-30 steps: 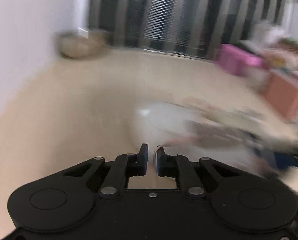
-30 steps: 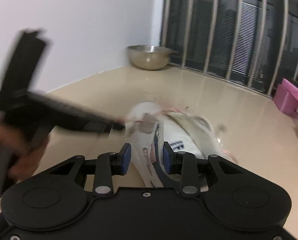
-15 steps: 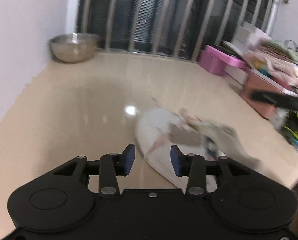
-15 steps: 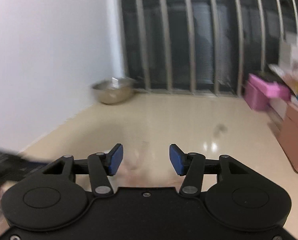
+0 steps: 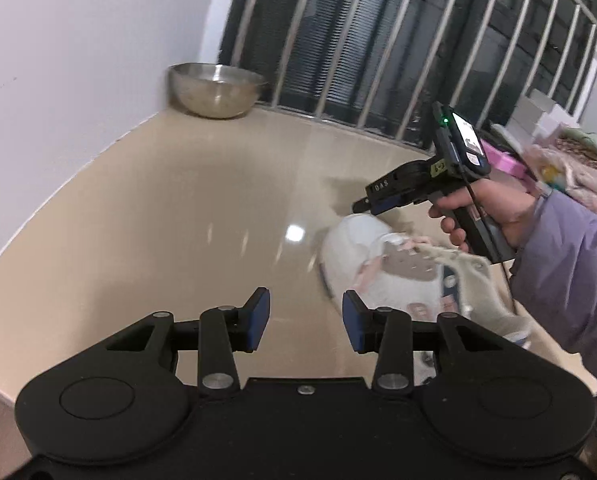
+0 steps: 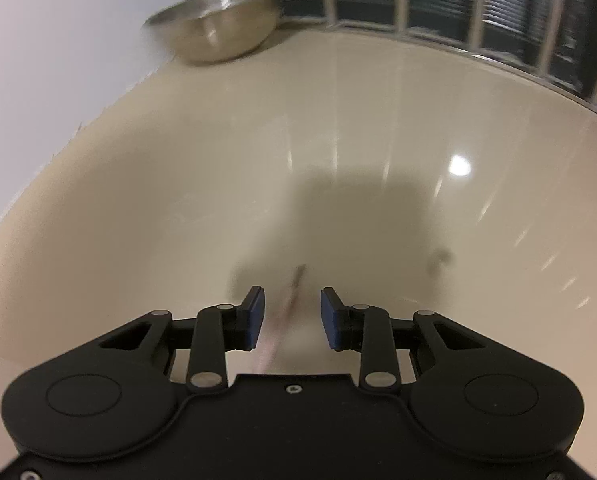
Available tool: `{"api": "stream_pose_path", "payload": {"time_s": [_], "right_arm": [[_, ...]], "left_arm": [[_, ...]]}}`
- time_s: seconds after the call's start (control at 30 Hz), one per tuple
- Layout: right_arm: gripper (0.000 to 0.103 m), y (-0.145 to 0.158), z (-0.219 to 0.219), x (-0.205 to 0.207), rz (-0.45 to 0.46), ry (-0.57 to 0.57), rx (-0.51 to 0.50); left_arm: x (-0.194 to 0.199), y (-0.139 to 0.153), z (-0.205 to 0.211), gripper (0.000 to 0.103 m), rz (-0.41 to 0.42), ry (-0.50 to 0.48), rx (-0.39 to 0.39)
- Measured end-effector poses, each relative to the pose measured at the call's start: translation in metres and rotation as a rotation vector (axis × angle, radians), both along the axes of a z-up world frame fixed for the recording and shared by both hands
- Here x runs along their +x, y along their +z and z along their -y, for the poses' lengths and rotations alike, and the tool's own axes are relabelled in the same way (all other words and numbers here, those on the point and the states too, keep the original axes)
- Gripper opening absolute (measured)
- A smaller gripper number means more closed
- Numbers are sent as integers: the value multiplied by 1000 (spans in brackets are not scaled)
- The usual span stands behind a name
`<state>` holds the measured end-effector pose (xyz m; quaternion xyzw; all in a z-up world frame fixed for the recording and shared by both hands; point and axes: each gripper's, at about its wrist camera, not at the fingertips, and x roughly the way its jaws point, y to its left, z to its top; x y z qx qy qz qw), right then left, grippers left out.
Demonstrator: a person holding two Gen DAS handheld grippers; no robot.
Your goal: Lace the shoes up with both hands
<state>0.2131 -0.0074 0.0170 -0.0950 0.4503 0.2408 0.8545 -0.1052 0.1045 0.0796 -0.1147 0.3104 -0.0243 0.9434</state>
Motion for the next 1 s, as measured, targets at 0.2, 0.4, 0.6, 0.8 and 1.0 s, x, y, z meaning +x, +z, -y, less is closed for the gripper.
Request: {"api": "stream_pose_path", "payload": {"time_s": [0.2, 0.4, 0.6, 0.8, 1.0], "right_arm": [[0, 4, -1, -15, 72, 19, -33], [0, 76, 62, -99, 255, 29, 276], [0, 141, 107, -189, 373, 120, 502], [0, 194, 144, -271, 470, 202, 685], [2, 186, 144, -281, 435, 225, 705]], "left_arm": [[-6, 11, -2, 40, 68, 12, -32], [-8, 38, 24, 40, 255, -131, -70], [9, 89, 72, 45, 487, -325, -130], [11, 107, 106, 44, 563, -400, -59], [3, 100, 112, 1, 545, -442, -69]]}}
